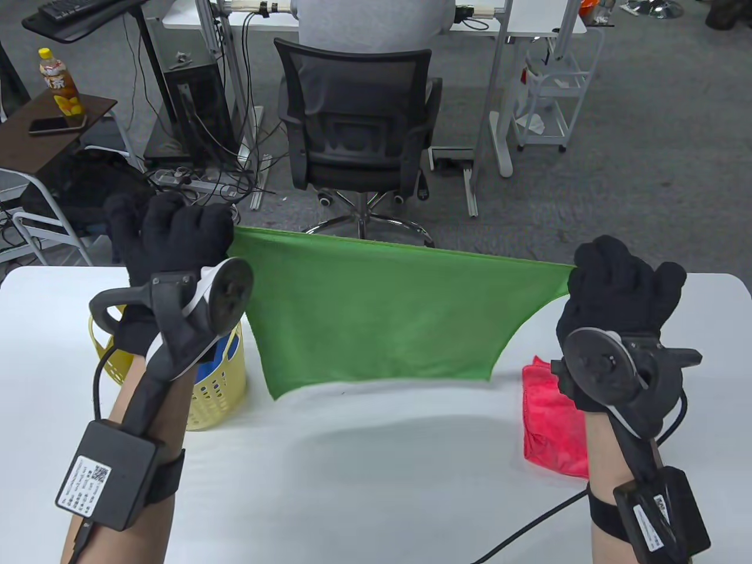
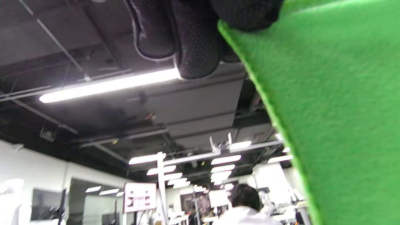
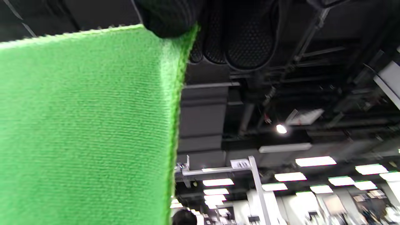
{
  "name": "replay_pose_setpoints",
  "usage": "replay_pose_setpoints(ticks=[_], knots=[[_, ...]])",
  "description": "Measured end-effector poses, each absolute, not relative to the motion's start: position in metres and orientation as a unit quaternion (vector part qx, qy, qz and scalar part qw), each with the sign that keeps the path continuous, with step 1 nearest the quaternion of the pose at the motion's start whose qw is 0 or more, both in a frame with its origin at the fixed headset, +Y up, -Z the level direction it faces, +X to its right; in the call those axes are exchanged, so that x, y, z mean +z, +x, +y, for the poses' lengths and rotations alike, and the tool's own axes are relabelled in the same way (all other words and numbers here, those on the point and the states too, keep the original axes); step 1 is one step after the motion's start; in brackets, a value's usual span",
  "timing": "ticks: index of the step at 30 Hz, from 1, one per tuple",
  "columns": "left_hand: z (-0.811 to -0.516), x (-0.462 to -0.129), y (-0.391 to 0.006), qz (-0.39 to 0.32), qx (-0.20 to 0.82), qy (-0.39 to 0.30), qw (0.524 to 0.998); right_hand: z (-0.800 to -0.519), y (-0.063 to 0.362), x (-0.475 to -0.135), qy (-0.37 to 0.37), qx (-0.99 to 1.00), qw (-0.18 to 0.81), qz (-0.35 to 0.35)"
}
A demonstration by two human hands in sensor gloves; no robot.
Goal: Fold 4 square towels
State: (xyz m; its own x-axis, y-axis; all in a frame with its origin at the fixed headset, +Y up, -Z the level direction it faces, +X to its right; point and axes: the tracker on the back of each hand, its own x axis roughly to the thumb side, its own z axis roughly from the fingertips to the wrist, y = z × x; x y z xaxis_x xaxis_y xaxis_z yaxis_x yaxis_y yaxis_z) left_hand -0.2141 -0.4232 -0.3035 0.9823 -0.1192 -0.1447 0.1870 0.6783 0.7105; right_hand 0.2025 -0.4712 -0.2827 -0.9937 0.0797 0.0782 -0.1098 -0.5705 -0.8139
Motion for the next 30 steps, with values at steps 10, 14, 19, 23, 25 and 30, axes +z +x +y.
replay_pose_setpoints(ticks=[10,14,19,23,25,30], knots=[[-0.646,-0.200,-0.216,-0.093,-0.168,0.097,0.977,-0.669,0.200,-0.225,0.181,0.970,-0.103,-0.127],[-0.694,-0.163,-0.209,-0.133,-0.172,-0.001,0.976,-0.713,0.200,-0.196,0.217,0.967,-0.121,0.048],[-0.707,-0.150,-0.211,-0.136,-0.167,-0.041,0.976,-0.726,0.197,-0.174,0.245,0.951,-0.131,0.132],[-0.709,-0.174,-0.216,-0.100,-0.156,-0.053,0.981,-0.722,0.190,-0.190,0.223,0.961,-0.124,0.106],[-0.712,-0.193,-0.217,-0.080,-0.158,-0.056,0.983,-0.724,0.185,-0.211,0.200,0.966,-0.124,0.107],[-0.739,-0.256,-0.213,-0.023,-0.156,-0.115,0.981,-0.755,0.168,-0.287,0.146,0.971,-0.137,0.134]])
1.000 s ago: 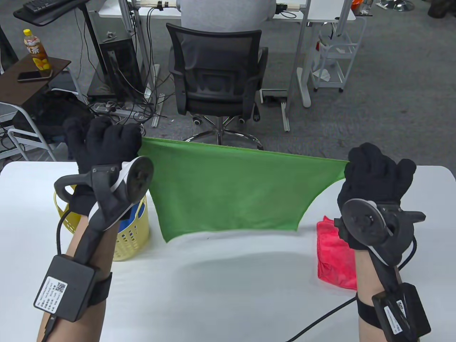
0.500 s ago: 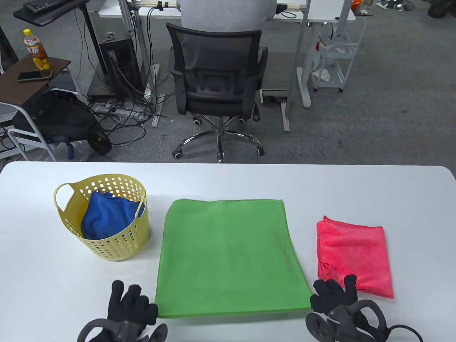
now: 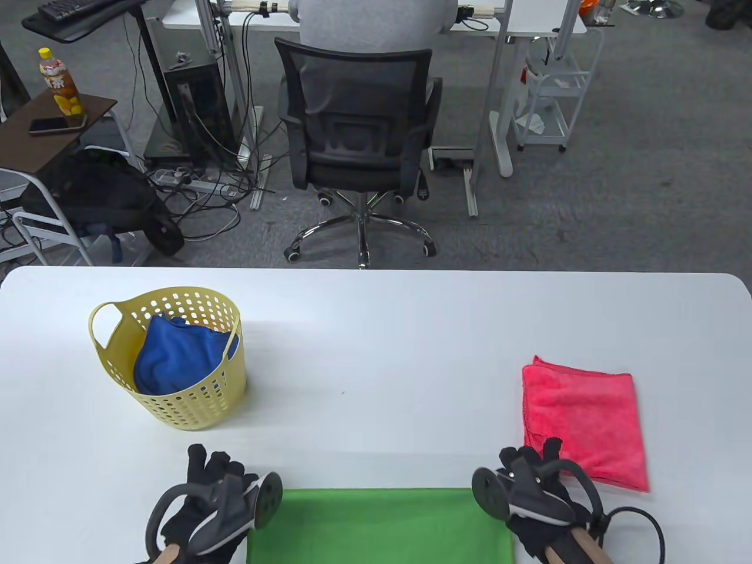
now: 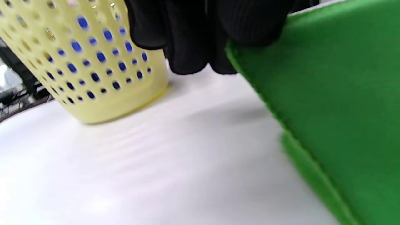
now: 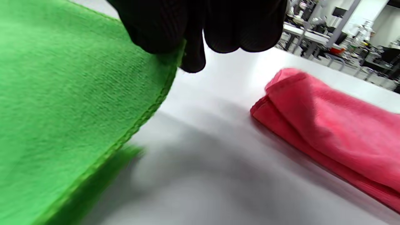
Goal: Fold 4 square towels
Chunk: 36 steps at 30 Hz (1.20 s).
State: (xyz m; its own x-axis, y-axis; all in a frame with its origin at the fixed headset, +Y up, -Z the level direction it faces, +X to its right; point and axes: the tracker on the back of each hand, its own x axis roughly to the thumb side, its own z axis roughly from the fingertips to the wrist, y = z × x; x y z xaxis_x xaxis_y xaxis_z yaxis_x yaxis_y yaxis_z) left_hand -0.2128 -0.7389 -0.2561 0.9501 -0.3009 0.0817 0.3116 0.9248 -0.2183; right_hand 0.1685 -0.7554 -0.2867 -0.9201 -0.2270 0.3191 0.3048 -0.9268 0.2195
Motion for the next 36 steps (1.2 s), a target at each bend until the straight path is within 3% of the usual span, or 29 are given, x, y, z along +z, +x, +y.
replay_pose_setpoints(ticks=[3,7,9,12,13,15,18,22,26,31,34,36], knots=[[-0.757,-0.277,-0.213,0.012,-0.162,-0.141,0.977,-0.775,0.170,-0.304,-0.091,-0.969,0.158,-0.164],[-0.761,-0.275,-0.226,0.019,-0.118,-0.080,0.990,-0.762,0.183,-0.284,-0.046,-0.978,0.133,-0.154],[-0.761,-0.274,-0.233,0.016,-0.109,-0.073,0.991,-0.764,0.190,-0.269,-0.003,-0.962,0.101,-0.255],[-0.760,-0.276,-0.240,0.020,-0.073,-0.071,0.995,-0.785,0.193,-0.247,-0.006,-0.933,0.001,-0.360],[-0.760,-0.276,-0.241,0.017,-0.069,-0.075,0.995,-0.788,0.191,-0.242,0.002,-0.933,-0.008,-0.359],[-0.759,-0.276,-0.241,0.018,-0.057,-0.071,0.996,-0.789,0.185,-0.235,-0.012,-0.958,0.042,-0.282],[-0.760,-0.275,-0.241,0.014,-0.058,-0.073,0.996,-0.793,0.185,-0.231,0.018,-0.970,-0.077,-0.229],[-0.760,-0.275,-0.245,0.014,-0.047,-0.068,0.996,-0.788,0.203,-0.245,0.044,-0.974,-0.137,-0.174],[-0.757,-0.276,-0.251,0.023,-0.031,-0.064,0.997,-0.777,0.232,-0.254,0.095,-0.949,-0.234,-0.190],[-0.758,-0.276,-0.254,0.025,-0.021,-0.066,0.997,-0.771,0.255,-0.253,0.117,-0.937,-0.264,-0.197],[-0.758,-0.276,-0.254,0.023,-0.019,-0.064,0.998,-0.753,0.248,-0.252,0.099,-0.933,-0.296,-0.179],[-0.758,-0.276,-0.255,0.022,-0.017,-0.063,0.998,-0.732,0.221,-0.250,0.058,-0.934,-0.311,-0.167]])
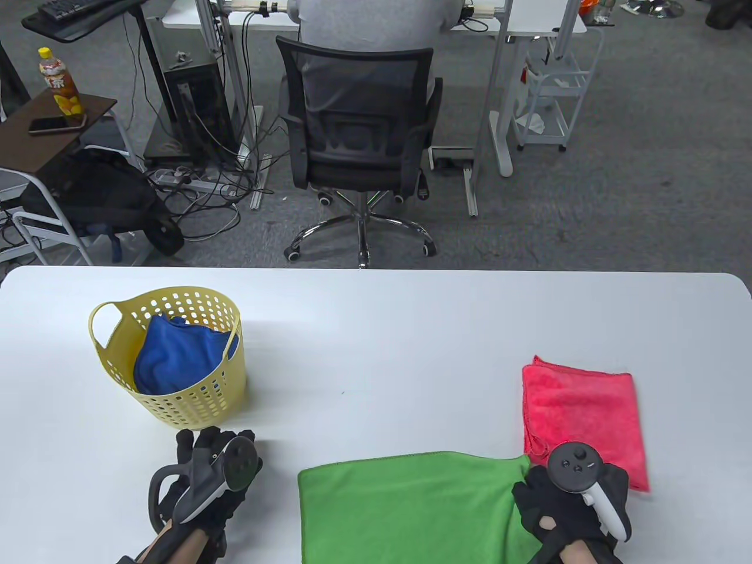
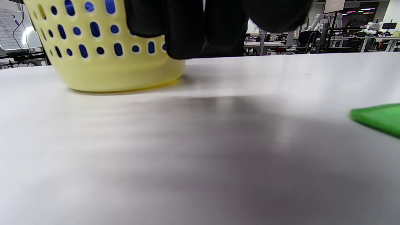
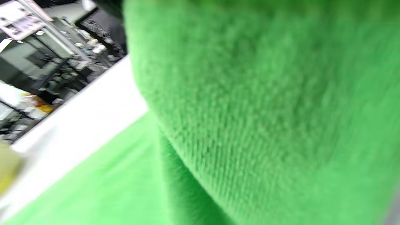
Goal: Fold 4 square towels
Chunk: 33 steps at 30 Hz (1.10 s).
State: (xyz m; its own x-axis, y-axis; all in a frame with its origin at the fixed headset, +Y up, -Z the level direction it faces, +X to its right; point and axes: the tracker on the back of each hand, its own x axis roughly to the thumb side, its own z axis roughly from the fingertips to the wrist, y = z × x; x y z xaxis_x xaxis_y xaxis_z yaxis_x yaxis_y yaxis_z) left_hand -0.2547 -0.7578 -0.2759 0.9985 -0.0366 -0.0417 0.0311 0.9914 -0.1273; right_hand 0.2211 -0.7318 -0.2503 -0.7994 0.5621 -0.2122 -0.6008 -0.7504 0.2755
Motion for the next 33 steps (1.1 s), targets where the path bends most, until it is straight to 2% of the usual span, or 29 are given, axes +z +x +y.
replay_pose_setpoints(ticks=[3,5,8,11,14,16,17,19,21,25,30,32,33], knots=[[-0.759,-0.276,-0.254,0.019,-0.018,-0.063,0.998,-0.708,0.160,-0.248,0.020,0.929,0.329,0.166],[-0.759,-0.276,-0.254,0.018,-0.018,-0.062,0.998,-0.705,0.113,-0.246,0.071,0.921,0.339,0.179],[-0.759,-0.274,-0.253,0.014,-0.019,-0.060,0.998,-0.716,0.045,-0.240,0.145,0.889,0.369,0.228],[-0.758,-0.272,-0.253,0.011,-0.018,-0.055,0.998,-0.723,0.016,-0.236,0.198,0.840,0.399,0.311],[-0.756,-0.271,-0.254,0.009,-0.013,-0.049,0.999,-0.713,0.033,-0.242,0.182,0.844,0.420,0.279],[-0.755,-0.271,-0.254,0.008,-0.010,-0.048,0.999,-0.709,0.058,-0.250,0.142,0.870,0.405,0.243],[-0.754,-0.271,-0.254,0.007,-0.009,-0.048,0.999,-0.711,0.077,-0.256,0.098,0.892,0.380,0.223],[-0.755,-0.272,-0.254,0.005,-0.009,-0.049,0.999,-0.721,0.100,-0.263,0.034,0.923,0.321,0.207],[-0.756,-0.272,-0.253,0.003,-0.011,-0.052,0.999,-0.747,0.119,-0.264,-0.024,0.946,0.224,0.231],[-0.758,-0.271,-0.251,-0.001,-0.016,-0.052,0.999,-0.784,0.110,-0.255,-0.031,0.943,0.165,0.288],[-0.758,-0.270,-0.249,0.000,-0.023,-0.047,0.999,-0.796,0.067,-0.249,0.003,0.981,0.091,0.172],[-0.758,-0.270,-0.249,0.001,-0.027,-0.044,0.999,-0.798,0.064,-0.248,0.017,0.985,0.116,0.124],[-0.758,-0.269,-0.249,0.000,-0.028,-0.044,0.999,-0.797,0.066,-0.248,0.012,0.981,0.130,0.140]])
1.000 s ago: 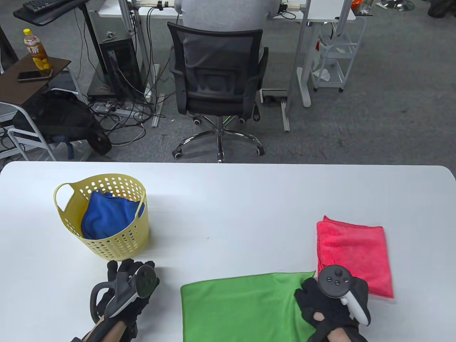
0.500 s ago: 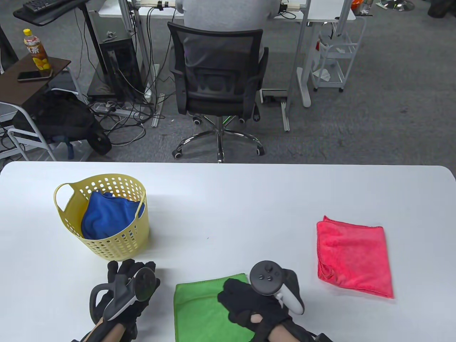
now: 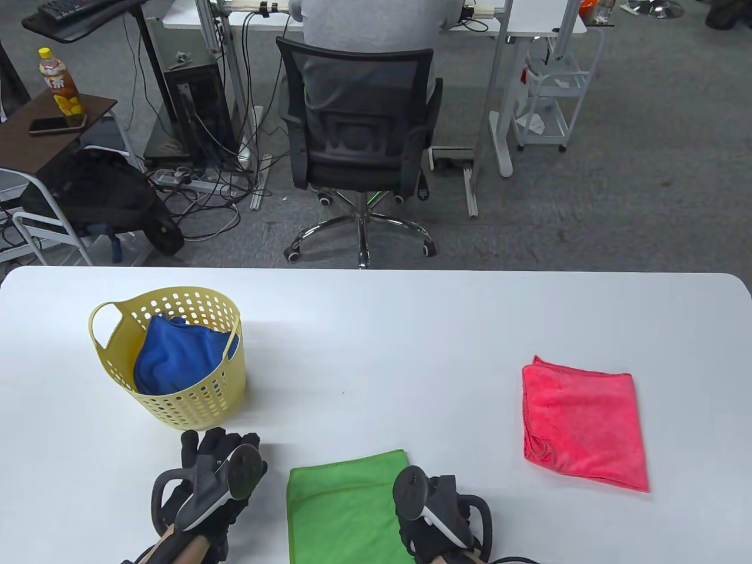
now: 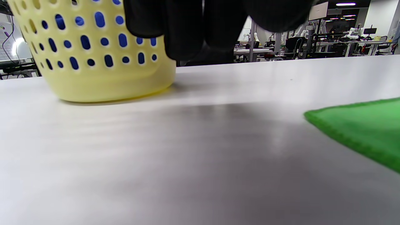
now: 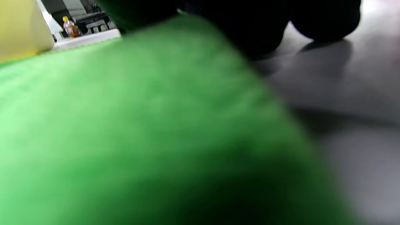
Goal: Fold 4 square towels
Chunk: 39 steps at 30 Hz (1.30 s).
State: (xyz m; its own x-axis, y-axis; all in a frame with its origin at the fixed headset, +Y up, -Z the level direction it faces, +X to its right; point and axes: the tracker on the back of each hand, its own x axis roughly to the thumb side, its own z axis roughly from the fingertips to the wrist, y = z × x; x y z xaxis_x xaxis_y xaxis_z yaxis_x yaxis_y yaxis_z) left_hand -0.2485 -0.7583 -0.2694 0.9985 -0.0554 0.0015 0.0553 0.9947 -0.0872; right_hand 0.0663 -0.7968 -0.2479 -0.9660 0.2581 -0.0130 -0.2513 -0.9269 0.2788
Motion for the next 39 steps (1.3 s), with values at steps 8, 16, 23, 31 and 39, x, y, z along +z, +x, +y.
replay_pose_setpoints(ticks=[8,16,23,31,39], knots=[[-0.760,-0.271,-0.248,-0.001,-0.027,-0.046,0.999,-0.754,0.123,-0.268,-0.016,0.956,0.276,0.094],[-0.760,-0.272,-0.250,0.010,-0.032,-0.045,0.998,-0.684,0.174,-0.328,-0.043,0.969,0.244,0.018],[-0.758,-0.269,-0.250,0.009,-0.037,-0.042,0.998,-0.621,0.217,-0.355,-0.067,0.945,0.317,-0.051],[-0.756,-0.268,-0.248,0.006,-0.041,-0.033,0.999,-0.645,0.351,-0.352,-0.236,0.922,0.298,-0.077],[-0.762,-0.268,-0.243,0.006,-0.058,-0.041,0.997,-0.739,0.413,-0.346,-0.400,0.893,0.208,0.005]])
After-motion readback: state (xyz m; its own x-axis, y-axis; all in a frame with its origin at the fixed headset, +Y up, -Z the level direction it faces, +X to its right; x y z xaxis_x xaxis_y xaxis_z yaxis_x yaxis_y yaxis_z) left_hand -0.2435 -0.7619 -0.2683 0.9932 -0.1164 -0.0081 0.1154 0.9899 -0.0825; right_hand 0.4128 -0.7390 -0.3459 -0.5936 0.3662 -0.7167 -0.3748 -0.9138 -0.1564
